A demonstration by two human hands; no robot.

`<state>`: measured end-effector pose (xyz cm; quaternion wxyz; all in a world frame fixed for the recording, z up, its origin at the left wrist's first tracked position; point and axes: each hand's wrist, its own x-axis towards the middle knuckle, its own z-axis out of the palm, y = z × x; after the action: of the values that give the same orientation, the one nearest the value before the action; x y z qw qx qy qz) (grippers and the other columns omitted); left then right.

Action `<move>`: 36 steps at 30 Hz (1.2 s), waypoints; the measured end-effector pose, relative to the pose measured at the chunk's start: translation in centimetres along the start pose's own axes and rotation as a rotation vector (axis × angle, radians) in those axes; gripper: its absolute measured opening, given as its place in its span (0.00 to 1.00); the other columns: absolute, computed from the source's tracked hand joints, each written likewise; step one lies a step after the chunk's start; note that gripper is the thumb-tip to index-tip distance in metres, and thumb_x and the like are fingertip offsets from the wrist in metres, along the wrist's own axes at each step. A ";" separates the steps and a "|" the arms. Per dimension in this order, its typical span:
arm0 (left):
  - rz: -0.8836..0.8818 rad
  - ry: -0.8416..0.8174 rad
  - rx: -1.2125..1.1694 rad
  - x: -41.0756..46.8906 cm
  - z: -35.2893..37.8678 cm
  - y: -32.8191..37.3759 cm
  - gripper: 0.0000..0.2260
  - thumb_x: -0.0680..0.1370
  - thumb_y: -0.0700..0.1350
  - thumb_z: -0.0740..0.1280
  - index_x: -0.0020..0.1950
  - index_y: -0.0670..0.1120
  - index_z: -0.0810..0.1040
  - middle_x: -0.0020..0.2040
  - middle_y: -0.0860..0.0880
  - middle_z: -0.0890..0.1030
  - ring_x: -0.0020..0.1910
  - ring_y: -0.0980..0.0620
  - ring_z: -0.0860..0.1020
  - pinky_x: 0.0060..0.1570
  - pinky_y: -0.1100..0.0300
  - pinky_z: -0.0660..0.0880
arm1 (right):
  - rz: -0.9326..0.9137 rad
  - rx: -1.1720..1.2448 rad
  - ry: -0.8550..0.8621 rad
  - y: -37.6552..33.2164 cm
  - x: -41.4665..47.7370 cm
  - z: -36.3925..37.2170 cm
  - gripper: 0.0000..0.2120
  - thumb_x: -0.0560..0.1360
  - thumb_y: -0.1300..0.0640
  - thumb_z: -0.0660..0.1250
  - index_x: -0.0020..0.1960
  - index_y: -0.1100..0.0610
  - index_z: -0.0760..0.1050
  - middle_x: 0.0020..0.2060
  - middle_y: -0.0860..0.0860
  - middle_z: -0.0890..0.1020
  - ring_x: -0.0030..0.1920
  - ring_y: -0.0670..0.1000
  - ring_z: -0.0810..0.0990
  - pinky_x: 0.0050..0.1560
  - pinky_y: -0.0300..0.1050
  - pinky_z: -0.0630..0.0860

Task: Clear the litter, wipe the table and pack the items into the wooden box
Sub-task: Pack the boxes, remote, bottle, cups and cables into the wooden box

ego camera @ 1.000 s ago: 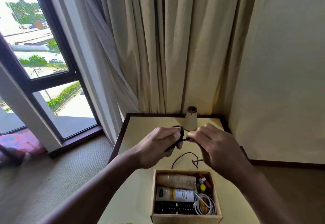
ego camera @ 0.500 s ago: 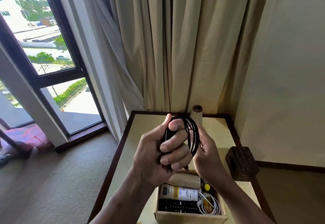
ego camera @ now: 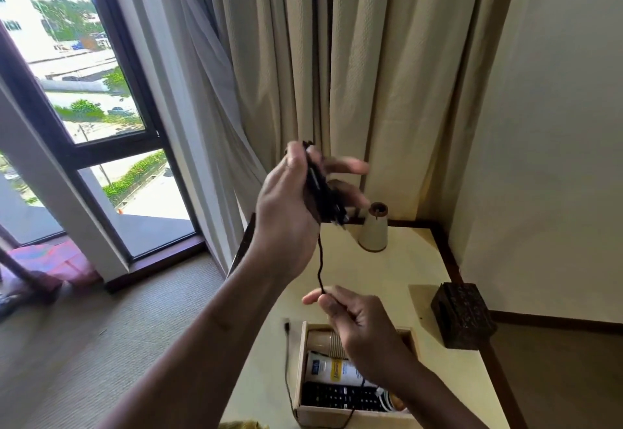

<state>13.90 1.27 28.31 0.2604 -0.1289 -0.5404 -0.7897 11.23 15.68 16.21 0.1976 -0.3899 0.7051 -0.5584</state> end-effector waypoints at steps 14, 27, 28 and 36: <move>-0.570 -0.418 0.308 -3.7 -2.6 -1.8 0.18 0.87 0.52 0.51 0.47 0.44 0.73 0.32 0.48 0.65 0.26 0.53 0.61 0.26 0.52 0.57 | -0.250 -0.011 0.244 -5.0 -0.4 -5.7 0.14 0.83 0.49 0.56 0.40 0.46 0.73 0.32 0.45 0.73 0.33 0.42 0.69 0.34 0.34 0.66; -0.315 -0.058 -0.420 -5.4 2.0 -3.4 0.14 0.87 0.50 0.54 0.49 0.42 0.71 0.30 0.49 0.67 0.23 0.52 0.68 0.32 0.54 0.73 | 0.067 0.099 0.264 -0.9 -1.0 -1.0 0.19 0.84 0.60 0.60 0.40 0.45 0.78 0.26 0.50 0.73 0.29 0.46 0.67 0.32 0.42 0.65; -0.258 -0.033 -0.215 -5.1 2.0 -3.5 0.14 0.86 0.50 0.55 0.49 0.41 0.71 0.31 0.47 0.69 0.24 0.49 0.70 0.33 0.51 0.75 | 0.085 0.066 0.217 -0.8 -1.5 -0.4 0.20 0.84 0.58 0.60 0.38 0.42 0.78 0.24 0.48 0.70 0.27 0.45 0.63 0.30 0.40 0.62; -0.270 -0.436 1.358 -4.1 -0.6 -4.1 0.12 0.86 0.55 0.56 0.47 0.50 0.69 0.37 0.53 0.77 0.31 0.56 0.74 0.34 0.55 0.73 | -0.111 -0.150 0.182 -2.0 -3.6 -3.4 0.10 0.80 0.51 0.63 0.42 0.47 0.79 0.31 0.47 0.81 0.31 0.47 0.77 0.33 0.47 0.71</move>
<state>15.12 2.96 22.82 0.0693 -0.0255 -0.9623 -0.2617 11.66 20.48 18.57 0.0717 -0.3896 0.7372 -0.5473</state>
